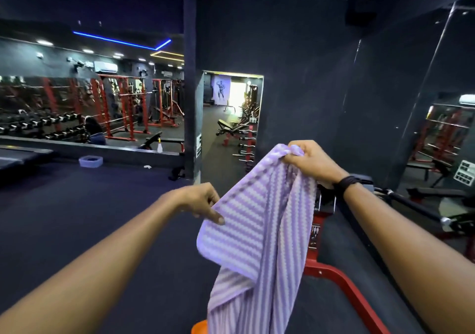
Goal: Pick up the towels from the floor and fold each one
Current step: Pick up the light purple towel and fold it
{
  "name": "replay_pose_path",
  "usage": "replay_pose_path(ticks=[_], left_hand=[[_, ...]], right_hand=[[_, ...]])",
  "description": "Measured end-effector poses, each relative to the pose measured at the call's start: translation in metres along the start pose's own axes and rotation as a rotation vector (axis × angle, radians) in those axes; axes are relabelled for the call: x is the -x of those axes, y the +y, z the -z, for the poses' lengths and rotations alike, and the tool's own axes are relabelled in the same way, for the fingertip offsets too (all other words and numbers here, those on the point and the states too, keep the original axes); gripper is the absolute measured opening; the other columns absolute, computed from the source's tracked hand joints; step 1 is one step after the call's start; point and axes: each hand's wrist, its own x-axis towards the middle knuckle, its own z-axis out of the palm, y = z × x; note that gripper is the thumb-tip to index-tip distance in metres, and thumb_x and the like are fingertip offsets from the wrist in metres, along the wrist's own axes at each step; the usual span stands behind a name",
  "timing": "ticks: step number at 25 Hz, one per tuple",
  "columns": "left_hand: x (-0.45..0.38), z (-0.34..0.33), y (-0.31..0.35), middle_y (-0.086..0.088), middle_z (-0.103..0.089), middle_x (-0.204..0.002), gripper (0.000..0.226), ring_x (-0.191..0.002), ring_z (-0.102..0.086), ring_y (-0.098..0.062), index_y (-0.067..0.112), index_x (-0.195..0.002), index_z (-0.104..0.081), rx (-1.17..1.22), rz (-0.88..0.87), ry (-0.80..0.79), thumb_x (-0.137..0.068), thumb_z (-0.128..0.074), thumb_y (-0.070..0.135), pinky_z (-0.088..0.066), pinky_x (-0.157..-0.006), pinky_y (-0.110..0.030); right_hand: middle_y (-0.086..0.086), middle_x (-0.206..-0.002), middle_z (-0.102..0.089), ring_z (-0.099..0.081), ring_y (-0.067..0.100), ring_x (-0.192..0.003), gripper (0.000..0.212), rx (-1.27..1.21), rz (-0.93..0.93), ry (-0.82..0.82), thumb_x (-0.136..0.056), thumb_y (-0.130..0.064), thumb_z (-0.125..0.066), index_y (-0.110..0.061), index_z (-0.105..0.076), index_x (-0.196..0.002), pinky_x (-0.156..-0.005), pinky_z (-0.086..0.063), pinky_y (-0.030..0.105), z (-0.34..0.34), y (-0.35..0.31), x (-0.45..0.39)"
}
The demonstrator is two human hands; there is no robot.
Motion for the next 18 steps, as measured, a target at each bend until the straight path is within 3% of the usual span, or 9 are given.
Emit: replay_pose_path(ticks=[2,4,5,7,10,13,15,17,18], left_hand=[[0.003,-0.003,-0.021,0.009,-0.059,-0.067,0.025,-0.062,-0.050,-0.006,0.016,-0.080,-0.074,0.213,-0.035,0.059,-0.083,-0.071,0.041,-0.038,-0.059,-0.025],[0.002,-0.003,-0.021,-0.005,-0.067,-0.083,0.055,-0.070,-0.060,-0.013,0.000,-0.097,-0.067,0.644,-0.072,0.194,-0.082,-0.065,0.053,-0.045,-0.060,-0.026],[-0.001,-0.003,-0.013,-0.008,-0.068,-0.082,0.057,-0.066,-0.061,-0.013,-0.001,-0.097,-0.065,0.811,-0.078,0.290,-0.084,-0.062,0.054,-0.045,-0.056,-0.023],[-0.011,-0.003,0.014,-0.005,-0.065,-0.069,0.037,-0.050,-0.056,-0.008,0.003,-0.089,-0.064,1.044,-0.033,0.487,-0.093,-0.056,0.038,-0.042,-0.046,-0.018],[-0.027,-0.005,0.058,0.002,-0.054,-0.051,0.018,-0.036,-0.041,-0.003,0.001,-0.083,-0.061,1.322,-0.019,0.506,-0.096,-0.053,0.010,-0.031,-0.034,-0.013],[-0.039,-0.015,0.086,0.000,-0.054,-0.048,0.014,-0.035,-0.041,-0.004,-0.001,-0.081,-0.060,1.469,-0.008,0.453,-0.093,-0.054,-0.002,-0.032,-0.035,-0.011],[-0.044,-0.022,0.092,-0.007,-0.061,-0.053,0.008,-0.039,-0.052,-0.009,-0.001,-0.081,-0.062,1.476,-0.004,0.519,-0.087,-0.061,-0.006,-0.044,-0.040,-0.015],[-0.048,-0.028,0.090,-0.014,-0.067,-0.071,0.008,-0.058,-0.063,-0.019,0.000,-0.082,-0.066,1.409,0.014,0.655,-0.081,-0.068,-0.007,-0.059,-0.061,-0.029],[-0.050,-0.031,0.089,-0.017,-0.069,-0.080,0.009,-0.068,-0.065,-0.023,0.001,-0.085,-0.067,1.378,0.014,0.682,-0.081,-0.068,-0.007,-0.059,-0.073,-0.036]], right_hand=[[-0.013,-0.054,-0.029,-0.027,0.008,-0.058,0.044,0.036,-0.094,0.177,-0.084,-0.009,-0.058,-0.021,-0.028,-0.054,-0.054,-0.022,0.028,0.005,0.008,-0.004],[-0.010,-0.054,-0.034,-0.033,0.013,-0.059,0.039,0.117,-0.188,0.300,-0.083,-0.012,-0.057,-0.019,-0.032,-0.054,-0.057,-0.026,0.030,0.007,0.017,-0.007],[-0.006,-0.057,-0.038,-0.037,0.017,-0.063,0.036,0.138,-0.222,0.341,-0.083,-0.014,-0.057,-0.019,-0.035,-0.055,-0.059,-0.029,0.031,0.007,0.021,-0.009],[-0.003,-0.066,-0.045,-0.045,0.020,-0.071,0.028,0.122,-0.273,0.379,-0.083,-0.018,-0.061,-0.017,-0.041,-0.063,-0.065,-0.036,0.033,0.002,0.021,-0.011],[-0.007,-0.081,-0.049,-0.049,0.013,-0.077,0.029,0.035,-0.274,0.310,-0.077,-0.023,-0.075,-0.015,-0.048,-0.082,-0.070,-0.043,0.032,-0.022,0.012,-0.012],[-0.003,-0.078,-0.057,-0.052,0.010,-0.066,0.019,-0.030,-0.177,0.153,-0.078,-0.016,-0.076,-0.015,-0.057,-0.077,-0.061,-0.044,0.028,-0.046,-0.001,-0.009],[0.002,-0.072,-0.063,-0.056,0.013,-0.061,0.017,-0.025,-0.167,0.101,-0.080,-0.009,-0.072,-0.018,-0.064,-0.066,-0.058,-0.047,0.029,-0.052,-0.003,-0.007],[0.005,-0.067,-0.065,-0.057,0.014,-0.055,0.021,-0.049,-0.232,0.103,-0.080,-0.006,-0.069,-0.017,-0.069,-0.062,-0.050,-0.047,0.024,-0.050,-0.003,-0.005],[0.007,-0.066,-0.065,-0.057,0.014,-0.054,0.020,-0.066,-0.270,0.109,-0.079,-0.005,-0.069,-0.014,-0.071,-0.062,-0.047,-0.047,0.022,-0.049,-0.003,-0.005]])
